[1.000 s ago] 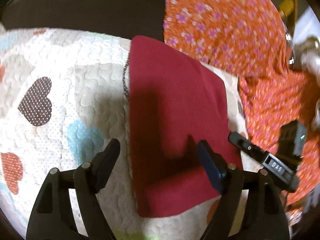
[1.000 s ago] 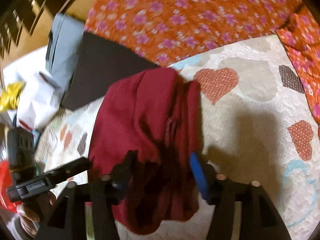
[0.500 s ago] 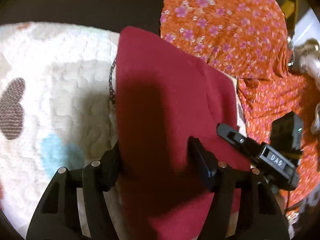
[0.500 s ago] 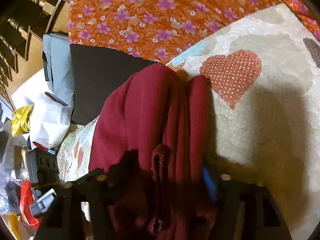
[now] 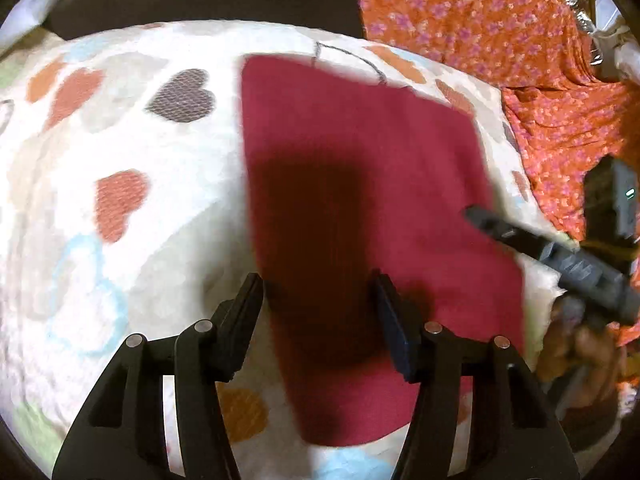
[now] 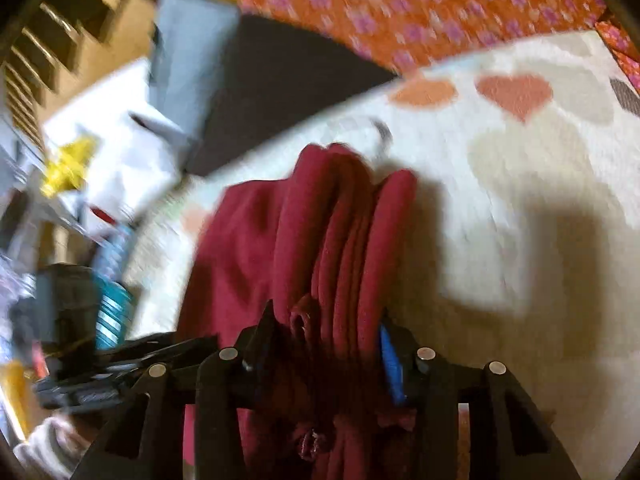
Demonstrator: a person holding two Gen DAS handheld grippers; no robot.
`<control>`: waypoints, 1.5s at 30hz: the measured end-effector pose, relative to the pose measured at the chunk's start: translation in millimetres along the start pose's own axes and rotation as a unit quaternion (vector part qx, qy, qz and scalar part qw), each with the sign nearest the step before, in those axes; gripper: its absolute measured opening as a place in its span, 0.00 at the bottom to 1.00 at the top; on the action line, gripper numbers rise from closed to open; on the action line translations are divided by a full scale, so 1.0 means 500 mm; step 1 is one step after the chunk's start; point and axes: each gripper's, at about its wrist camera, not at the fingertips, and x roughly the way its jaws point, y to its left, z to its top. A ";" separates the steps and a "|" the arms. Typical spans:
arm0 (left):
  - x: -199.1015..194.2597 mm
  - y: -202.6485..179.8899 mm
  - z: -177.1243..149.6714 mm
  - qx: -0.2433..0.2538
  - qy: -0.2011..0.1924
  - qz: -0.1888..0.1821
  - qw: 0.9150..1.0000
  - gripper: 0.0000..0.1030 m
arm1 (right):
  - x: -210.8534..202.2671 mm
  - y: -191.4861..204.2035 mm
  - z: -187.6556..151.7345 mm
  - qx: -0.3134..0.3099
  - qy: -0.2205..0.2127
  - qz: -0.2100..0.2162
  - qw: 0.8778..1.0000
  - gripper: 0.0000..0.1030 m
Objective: Fold small clothes
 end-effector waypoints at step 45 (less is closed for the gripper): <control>-0.010 -0.064 -0.056 0.030 -0.061 0.059 0.996 0.63 | -0.034 0.118 -0.040 -0.099 -0.039 -0.087 0.990 0.09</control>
